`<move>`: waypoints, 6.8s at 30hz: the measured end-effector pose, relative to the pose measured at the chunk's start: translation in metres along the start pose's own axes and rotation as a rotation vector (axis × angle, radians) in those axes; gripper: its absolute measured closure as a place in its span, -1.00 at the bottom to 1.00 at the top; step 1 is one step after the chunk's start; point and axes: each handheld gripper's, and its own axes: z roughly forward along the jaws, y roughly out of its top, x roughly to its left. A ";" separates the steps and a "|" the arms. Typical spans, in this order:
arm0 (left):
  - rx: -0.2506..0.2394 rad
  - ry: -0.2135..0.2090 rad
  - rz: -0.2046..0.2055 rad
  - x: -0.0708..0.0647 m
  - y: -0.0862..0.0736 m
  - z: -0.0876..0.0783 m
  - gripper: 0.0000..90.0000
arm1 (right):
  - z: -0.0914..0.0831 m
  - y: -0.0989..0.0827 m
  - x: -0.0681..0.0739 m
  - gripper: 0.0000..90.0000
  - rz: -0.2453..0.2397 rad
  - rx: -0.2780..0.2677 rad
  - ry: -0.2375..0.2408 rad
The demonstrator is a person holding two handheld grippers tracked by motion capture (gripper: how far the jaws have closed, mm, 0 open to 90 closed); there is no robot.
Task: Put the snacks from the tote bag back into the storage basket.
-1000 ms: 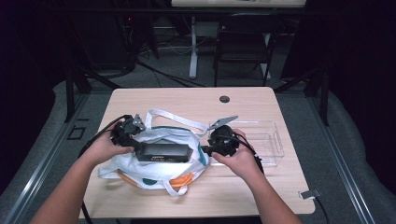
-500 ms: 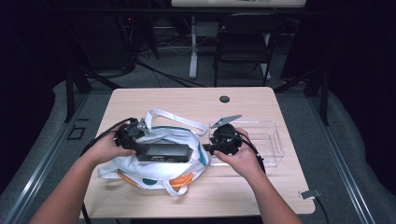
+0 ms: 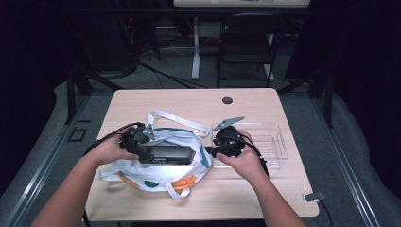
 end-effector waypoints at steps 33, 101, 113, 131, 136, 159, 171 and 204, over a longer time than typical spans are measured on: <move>0.086 -0.050 0.107 0.000 0.023 0.037 -0.39 | 0.000 -0.003 0.001 0.20 -0.005 0.000 -0.006; 0.098 -0.078 0.189 -0.003 0.018 0.044 -0.10 | 0.011 -0.005 0.007 0.19 -0.021 0.025 -0.009; 0.086 -0.086 0.193 -0.003 0.017 0.043 -0.07 | 0.010 -0.005 0.006 0.18 -0.020 0.018 -0.008; 0.085 -0.077 0.185 -0.001 0.012 0.027 -0.05 | 0.008 -0.005 0.007 0.14 -0.021 0.006 -0.012; 0.079 -0.071 0.192 -0.002 0.013 0.022 -0.05 | 0.008 -0.005 0.006 0.12 -0.024 0.007 -0.014; 0.051 -0.073 0.170 -0.002 0.010 0.004 -0.04 | 0.009 -0.006 0.004 0.11 -0.025 0.007 -0.016; 0.026 -0.089 0.131 -0.001 0.006 -0.006 -0.04 | 0.008 -0.007 0.001 0.08 -0.015 0.018 -0.012; -0.057 -0.083 0.104 0.002 0.020 -0.030 -0.04 | 0.005 0.003 -0.014 0.01 -0.233 0.136 0.097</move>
